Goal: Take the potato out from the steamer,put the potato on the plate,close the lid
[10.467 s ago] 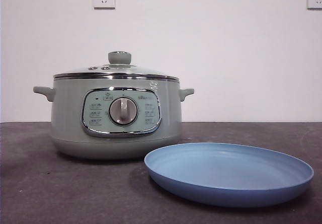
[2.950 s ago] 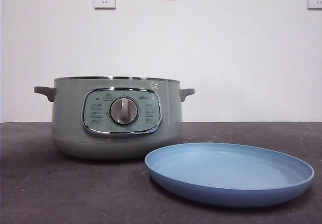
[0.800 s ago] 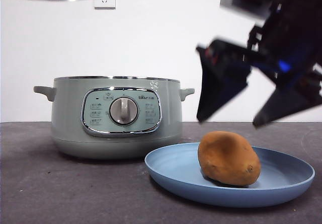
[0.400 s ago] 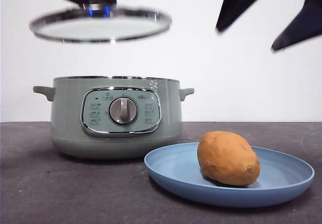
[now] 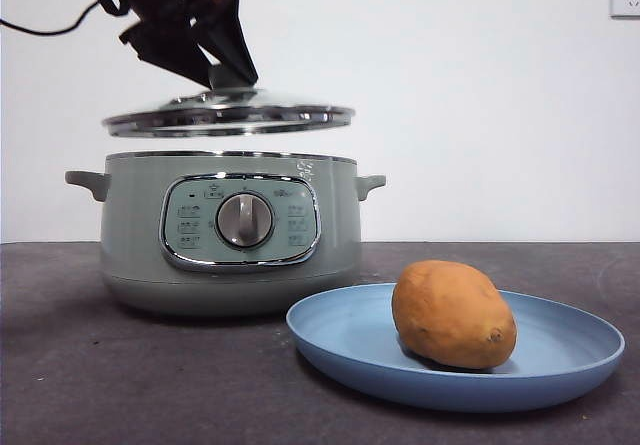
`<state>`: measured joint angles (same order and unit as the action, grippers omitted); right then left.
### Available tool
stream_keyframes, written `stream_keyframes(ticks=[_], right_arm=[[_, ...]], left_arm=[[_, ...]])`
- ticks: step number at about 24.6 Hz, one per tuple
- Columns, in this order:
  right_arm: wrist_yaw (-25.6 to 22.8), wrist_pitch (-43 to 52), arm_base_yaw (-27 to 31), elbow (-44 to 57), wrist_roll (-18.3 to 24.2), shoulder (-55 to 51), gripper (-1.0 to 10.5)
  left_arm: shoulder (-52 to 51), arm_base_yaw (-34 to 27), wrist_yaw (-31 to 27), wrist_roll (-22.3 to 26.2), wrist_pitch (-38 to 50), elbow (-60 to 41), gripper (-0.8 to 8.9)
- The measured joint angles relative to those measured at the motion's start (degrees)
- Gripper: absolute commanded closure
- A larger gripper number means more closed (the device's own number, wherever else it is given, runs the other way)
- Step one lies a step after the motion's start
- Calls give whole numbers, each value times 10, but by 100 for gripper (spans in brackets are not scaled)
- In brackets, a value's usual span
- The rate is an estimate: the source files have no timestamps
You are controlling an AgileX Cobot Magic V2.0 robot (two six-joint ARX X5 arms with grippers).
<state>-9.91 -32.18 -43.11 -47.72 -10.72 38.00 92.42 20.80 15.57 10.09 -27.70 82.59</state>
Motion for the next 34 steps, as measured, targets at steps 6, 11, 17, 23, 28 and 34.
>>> stream_keyframes(ticks=[6, 11, 17, 23, 28, 34], right_arm=[[-8, -4, 0, -2, 2, -2, 348], [-8, -4, 0, -2, 9, -1, 348], [-8, -4, 0, -2, 9, -1, 348], [-8, -4, 0, -2, 9, -1, 348], [-8, -4, 0, -2, 9, -1, 348], [-7, -8, 0, -2, 9, -1, 348]], left_arm=[[26, 4, -11, 0, 4, 0, 822], [28, 4, -11, 0, 6, 0, 822], [44, 4, -10, 2, 6, 0, 822], [44, 4, -10, 2, 0, 2, 237], [44, 4, -9, 2, -7, 2, 240], [-9, 4, -9, 2, -43, 2, 240]])
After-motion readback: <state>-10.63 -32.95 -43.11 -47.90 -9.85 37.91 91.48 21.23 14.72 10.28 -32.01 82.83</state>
